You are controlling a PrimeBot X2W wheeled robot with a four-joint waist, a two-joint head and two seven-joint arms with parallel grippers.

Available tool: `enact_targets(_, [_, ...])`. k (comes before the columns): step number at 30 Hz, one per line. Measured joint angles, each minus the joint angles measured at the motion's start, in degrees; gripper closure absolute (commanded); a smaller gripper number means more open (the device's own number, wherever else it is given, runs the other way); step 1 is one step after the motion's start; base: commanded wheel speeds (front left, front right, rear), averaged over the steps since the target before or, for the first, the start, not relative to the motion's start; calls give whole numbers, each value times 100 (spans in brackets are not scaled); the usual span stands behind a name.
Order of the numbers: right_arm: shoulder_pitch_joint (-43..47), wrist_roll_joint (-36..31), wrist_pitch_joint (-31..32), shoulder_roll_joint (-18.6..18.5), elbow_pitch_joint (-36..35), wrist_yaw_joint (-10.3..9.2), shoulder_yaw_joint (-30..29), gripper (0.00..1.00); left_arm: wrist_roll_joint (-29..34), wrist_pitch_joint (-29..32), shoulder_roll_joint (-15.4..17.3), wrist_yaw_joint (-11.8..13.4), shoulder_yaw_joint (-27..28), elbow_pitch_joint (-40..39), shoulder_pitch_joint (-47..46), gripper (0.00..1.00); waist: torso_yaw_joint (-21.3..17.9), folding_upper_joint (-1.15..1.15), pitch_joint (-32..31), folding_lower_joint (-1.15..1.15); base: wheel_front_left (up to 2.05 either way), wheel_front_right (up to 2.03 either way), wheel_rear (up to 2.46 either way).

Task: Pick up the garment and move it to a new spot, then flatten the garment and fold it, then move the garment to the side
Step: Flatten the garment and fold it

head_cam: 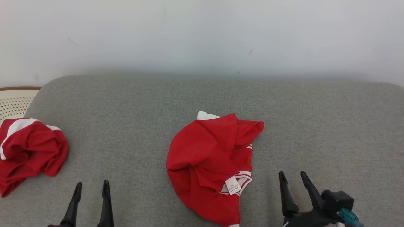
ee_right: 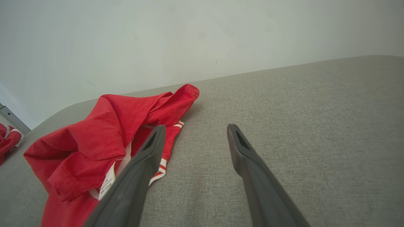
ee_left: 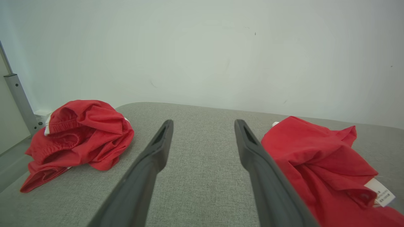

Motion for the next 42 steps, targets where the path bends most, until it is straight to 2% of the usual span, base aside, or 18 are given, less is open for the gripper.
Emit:
enact_targets(6, [-477,-112,180,0,512,0,181,0,69,0,-151,-112,-53,32,-41,0,128,0,29,0,0,0,0])
enact_targets(12, [-1092,-143,448,1,1459,0,374,0,158,-1,-278,-259,-144,147,-168,0,355,0,66,0,0,0,0])
enact_targets(27, [-2080,53,209,-2,3784,0,299,0,224,-2,-409,-459,-66,297,-255,0,981,0,177,0,0,0,0])
enact_targets(28, [-2131,55,189,-2,3862,0,310,7,227,-2,-420,-460,-55,297,-253,0,999,0,181,0,0,0,0])
enact_targets(29, [-2178,101,167,-4,3931,0,344,39,233,-2,-427,-464,-43,294,-252,0,1009,0,188,0,0,0,0])
enact_targets(30, [-2203,153,143,-10,3971,0,397,84,233,-2,-436,-485,-30,292,-252,0,1013,0,196,0,0,0,0])
enact_targets(31, [-2223,201,126,-14,4011,0,458,100,237,-2,-447,-497,-20,293,-252,0,1014,0,203,0,0,0,0])
enact_targets(37, [-2481,253,4,-8,4319,5,528,100,257,-1,-477,-509,64,297,-252,0,953,0,224,0,0,0,0])
enact_targets(42, [-3236,59,-49,-561,4453,5,300,100,276,-2,-514,-537,105,267,-254,0,893,1,297,1,0,0,0])
